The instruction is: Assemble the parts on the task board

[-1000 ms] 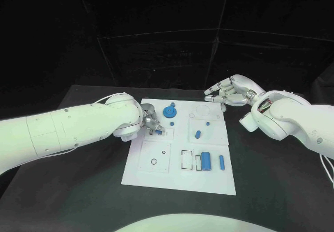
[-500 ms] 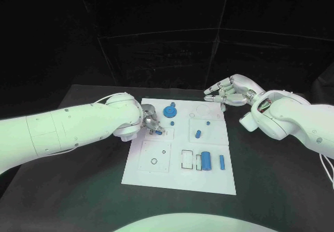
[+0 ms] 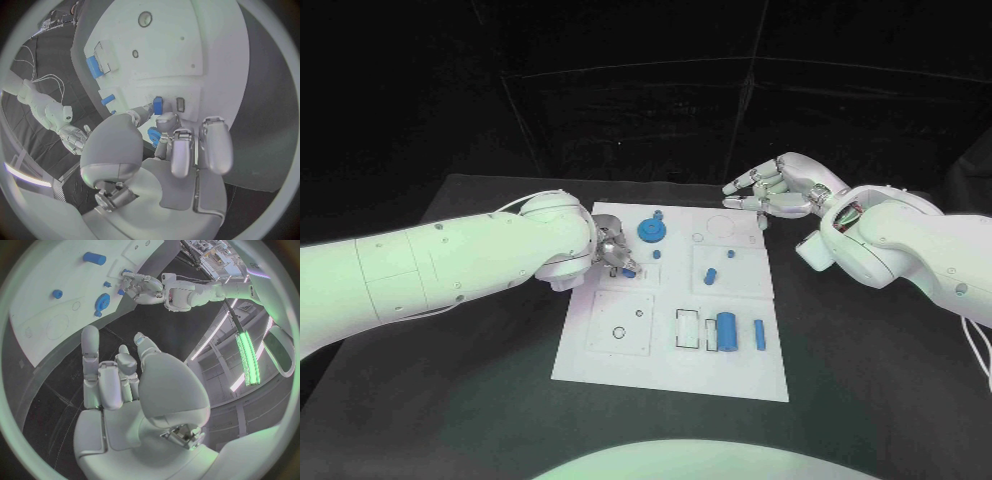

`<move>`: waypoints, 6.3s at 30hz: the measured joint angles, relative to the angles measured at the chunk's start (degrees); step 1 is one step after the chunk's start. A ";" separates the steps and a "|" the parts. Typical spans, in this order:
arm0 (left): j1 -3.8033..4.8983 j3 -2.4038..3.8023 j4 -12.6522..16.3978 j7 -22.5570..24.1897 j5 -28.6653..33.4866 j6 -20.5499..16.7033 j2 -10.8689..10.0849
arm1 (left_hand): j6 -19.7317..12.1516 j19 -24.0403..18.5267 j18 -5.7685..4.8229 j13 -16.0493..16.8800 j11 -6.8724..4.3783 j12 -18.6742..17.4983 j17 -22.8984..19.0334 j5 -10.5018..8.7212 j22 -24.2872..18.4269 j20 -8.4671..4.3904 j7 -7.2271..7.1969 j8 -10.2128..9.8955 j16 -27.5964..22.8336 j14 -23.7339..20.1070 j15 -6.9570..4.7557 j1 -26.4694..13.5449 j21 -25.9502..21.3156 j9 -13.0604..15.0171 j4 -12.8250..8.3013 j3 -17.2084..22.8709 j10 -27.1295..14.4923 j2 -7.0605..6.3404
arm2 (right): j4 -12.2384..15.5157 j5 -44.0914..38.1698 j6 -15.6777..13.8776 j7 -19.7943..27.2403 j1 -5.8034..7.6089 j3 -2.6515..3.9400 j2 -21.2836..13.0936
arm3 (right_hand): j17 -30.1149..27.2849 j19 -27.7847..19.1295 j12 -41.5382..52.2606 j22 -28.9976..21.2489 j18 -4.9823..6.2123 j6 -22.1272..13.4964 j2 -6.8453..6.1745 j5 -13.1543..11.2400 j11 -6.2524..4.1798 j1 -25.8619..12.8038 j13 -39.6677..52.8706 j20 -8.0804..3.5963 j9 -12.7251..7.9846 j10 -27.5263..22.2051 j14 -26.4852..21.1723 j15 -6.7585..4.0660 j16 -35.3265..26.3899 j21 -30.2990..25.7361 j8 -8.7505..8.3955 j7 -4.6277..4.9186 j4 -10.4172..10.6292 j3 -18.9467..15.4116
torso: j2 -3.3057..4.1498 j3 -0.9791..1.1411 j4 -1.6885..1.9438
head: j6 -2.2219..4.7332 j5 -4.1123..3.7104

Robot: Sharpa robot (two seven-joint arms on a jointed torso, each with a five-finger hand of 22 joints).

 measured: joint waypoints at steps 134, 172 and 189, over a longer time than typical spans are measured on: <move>4.62 1.95 -29.34 5.38 -0.71 22.83 12.74 | -1.25 0.04 0.01 -2.15 1.53 -0.27 0.04 -1.25 -0.59 1.00 1.61 -4.88 0.00 -0.08 0.92 7.51 -2.08 -5.40 9.50 -38.54 -2.37 12.10 | -2.28 -0.04 1.48 -0.44 -0.02 -0.02 2.01 | -3.27 -0.33 -2.65 -0.81 0.00 0.00 0.07 0.30 0.00 -0.97 -3.04 0.07 -0.06 -2.05 0.00 0.00 -2.66 -1.36 0.21 0.00 0.96 -0.62 | -0.07 0.03 0.07 | -0.02 0.04; 2.91 1.87 -8.72 8.60 4.21 9.17 -1.50 | -1.87 0.04 0.00 -2.30 0.71 -0.67 0.02 -1.48 -0.96 0.99 1.44 -2.61 0.00 0.13 0.70 6.28 -2.75 -5.78 1.49 -7.74 -0.72 7.20 | -2.83 -0.05 1.91 -0.50 -0.02 -0.03 1.79 | -3.41 -0.33 -2.65 -0.90 0.00 0.00 0.07 0.52 0.00 -0.97 -3.15 0.07 -0.05 -2.05 0.00 0.00 -2.66 -1.34 0.21 0.00 0.95 -0.62 | -0.24 0.00 0.44 | 0.24 0.20; -0.25 1.79 -3.28 8.76 1.50 4.27 -3.75 | -1.88 0.04 0.00 -2.31 0.72 -0.67 0.01 -1.48 -0.95 0.99 1.45 -2.45 0.00 0.13 0.70 5.60 -2.98 -5.76 1.08 -6.85 -0.73 6.52 | -3.13 -0.05 2.11 -0.50 -0.02 -0.04 1.92 | -3.41 -0.33 -2.65 -0.90 -0.01 0.00 0.07 0.52 0.00 -0.97 -3.14 0.07 -0.04 -2.05 0.00 0.00 -2.66 -1.34 0.21 0.00 0.95 -0.62 | -0.28 -0.04 0.52 | -0.05 0.34</move>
